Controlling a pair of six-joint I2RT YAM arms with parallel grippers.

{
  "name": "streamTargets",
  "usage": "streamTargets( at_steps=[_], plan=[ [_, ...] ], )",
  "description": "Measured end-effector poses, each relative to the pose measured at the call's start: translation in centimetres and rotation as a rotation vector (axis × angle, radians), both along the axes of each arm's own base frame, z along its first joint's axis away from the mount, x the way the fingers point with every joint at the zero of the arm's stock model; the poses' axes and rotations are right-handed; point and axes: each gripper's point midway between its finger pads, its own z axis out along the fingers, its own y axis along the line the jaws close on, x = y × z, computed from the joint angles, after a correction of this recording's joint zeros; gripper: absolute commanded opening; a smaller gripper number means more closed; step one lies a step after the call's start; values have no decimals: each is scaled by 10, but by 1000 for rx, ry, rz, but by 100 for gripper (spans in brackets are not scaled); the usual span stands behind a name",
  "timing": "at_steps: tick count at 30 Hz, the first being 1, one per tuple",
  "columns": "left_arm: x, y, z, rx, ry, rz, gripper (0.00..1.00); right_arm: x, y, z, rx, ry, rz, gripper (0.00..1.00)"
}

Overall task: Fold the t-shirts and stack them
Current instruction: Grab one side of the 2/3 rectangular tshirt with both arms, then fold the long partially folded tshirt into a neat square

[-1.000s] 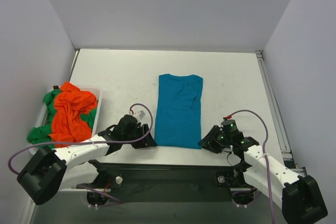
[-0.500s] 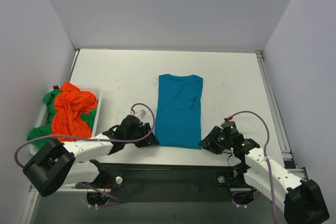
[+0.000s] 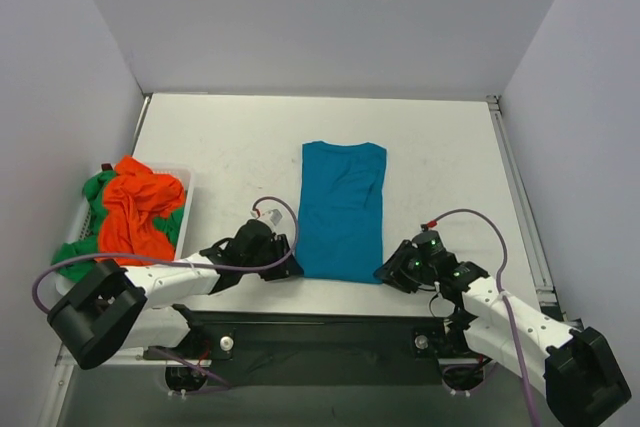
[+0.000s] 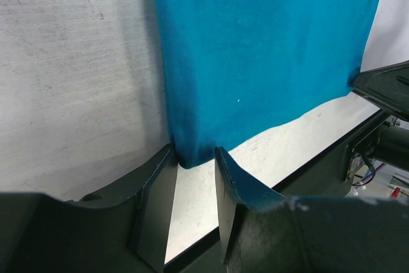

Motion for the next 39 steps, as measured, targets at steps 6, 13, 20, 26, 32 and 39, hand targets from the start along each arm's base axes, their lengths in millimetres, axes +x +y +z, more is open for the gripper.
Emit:
streamTargets(
  at_steps=[6,13,20,26,32,39],
  plan=[
    [-1,-5,-5,12,9,-3,5,0,-3,-4,-23,2,-10,0],
    [-8,-2,0,27,12,-13,0,-6,-7,-2,-34,2,-1,0],
    [-24,0,34,-31,-34,-37,0,-21,-9,12,-6,-31,42,0],
    [-62,0,47,-40,-36,-106,0,-41,-10,22,21,-53,89,0],
    [-89,9,57,-48,-32,-120,0,-59,-9,39,39,-51,140,0],
    [-89,21,53,4,-20,-77,0,-51,-6,70,4,-59,152,0]
  ],
)
